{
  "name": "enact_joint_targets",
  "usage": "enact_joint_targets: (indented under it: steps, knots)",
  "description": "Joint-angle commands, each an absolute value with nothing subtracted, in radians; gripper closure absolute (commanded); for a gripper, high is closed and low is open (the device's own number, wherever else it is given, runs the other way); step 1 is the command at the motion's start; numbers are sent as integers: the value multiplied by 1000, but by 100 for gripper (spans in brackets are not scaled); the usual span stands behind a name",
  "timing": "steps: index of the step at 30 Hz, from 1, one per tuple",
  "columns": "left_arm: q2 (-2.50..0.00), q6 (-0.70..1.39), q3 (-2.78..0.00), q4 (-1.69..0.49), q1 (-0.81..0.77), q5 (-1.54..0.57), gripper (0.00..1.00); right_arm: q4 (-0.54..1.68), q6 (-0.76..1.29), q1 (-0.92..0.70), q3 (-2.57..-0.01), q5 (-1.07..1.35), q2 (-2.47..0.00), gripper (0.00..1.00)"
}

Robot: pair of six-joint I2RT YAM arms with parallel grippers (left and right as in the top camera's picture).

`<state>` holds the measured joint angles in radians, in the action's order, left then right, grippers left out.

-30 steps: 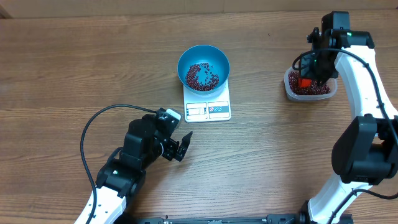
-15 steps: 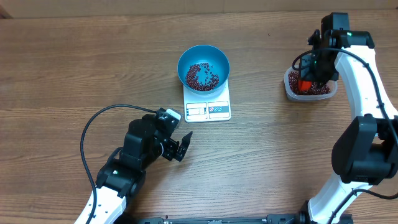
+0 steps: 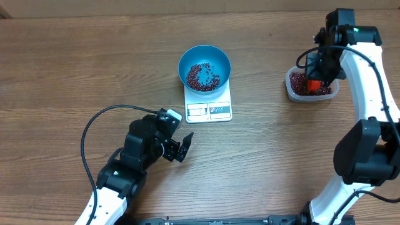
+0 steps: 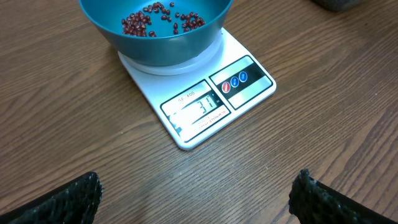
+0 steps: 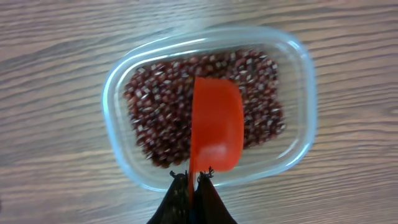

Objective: Scoop item into bowl and weigh 150g on scale
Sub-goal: 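Dig the scoop into the beans with right gripper to refill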

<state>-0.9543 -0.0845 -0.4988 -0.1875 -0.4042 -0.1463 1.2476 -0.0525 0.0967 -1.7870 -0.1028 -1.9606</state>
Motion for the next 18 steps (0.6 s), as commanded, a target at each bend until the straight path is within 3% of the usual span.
enact_joint_targets:
  steps: [1,18]
  knots:
    - [-955,-82,-492,-186,-408,-157,0,1234,-56,125,-1764,-160,-1934,96]
    - [-955,-82,-492,-187,-408,-157,0,1168,-150,272,-1703,235,-1943,96]
